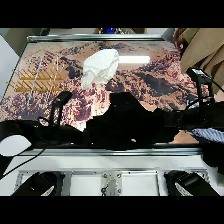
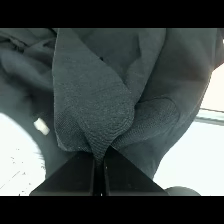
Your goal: Fold the clothes and pants, and hang the long-sleeved shirts on hangers.
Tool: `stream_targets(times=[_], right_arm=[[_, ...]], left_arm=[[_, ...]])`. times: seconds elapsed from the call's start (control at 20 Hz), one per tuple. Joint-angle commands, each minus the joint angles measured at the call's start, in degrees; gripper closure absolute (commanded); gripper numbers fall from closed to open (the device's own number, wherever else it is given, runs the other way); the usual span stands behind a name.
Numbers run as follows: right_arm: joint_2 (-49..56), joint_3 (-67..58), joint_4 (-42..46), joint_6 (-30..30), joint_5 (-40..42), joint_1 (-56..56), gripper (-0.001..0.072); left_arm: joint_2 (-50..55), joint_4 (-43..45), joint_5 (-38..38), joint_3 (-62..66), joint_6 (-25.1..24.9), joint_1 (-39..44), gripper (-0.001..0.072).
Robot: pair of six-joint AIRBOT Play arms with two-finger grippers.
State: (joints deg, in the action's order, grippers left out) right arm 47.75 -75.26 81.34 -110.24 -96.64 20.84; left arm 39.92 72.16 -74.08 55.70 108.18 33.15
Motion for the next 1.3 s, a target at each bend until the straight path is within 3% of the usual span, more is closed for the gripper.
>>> stream_targets(times=[0.0,0.25,0.4,0.55,0.75,1.05,1.25], right_arm=[[0.0,0.2,-0.2,-0.2,0.4,0.0,0.0683],[0.0,0.2,-0.2,-0.2,0.4,0.0,0.0683],[0.1,0.2,-0.2,-0.2,0.4,0.0,0.0683],[0.1,0.2,-0.2,-0.2,0.4,0.0,0.0683],[0.1,0.2,-0.2,-0.2,0.4,0.0,0.0683],[0.1,0.2,-0.2,-0.2,0.4,0.0,0.0683],[0.1,0.2,-0.2,-0.2,0.4,0.0,0.0683]], left_arm=[[2.4,0.4,-0.6,6.0,-4.2,-7.5,0.0003],[12.3,2.0,-2.1,10.7,-13.3,-24.8,0.0004],[20.4,14.3,1.9,12.7,-13.3,-30.9,0.0004],[29.3,27.1,9.0,15.3,-13.2,-33.0,0.0004],[42.4,34.4,13.8,21.6,-13.2,-33.4,0.0004],[60.0,45.8,13.2,33.4,-13.2,-33.5,0.0004],[67.8,46.8,12.8,38.1,-13.2,-34.2,0.0004]])
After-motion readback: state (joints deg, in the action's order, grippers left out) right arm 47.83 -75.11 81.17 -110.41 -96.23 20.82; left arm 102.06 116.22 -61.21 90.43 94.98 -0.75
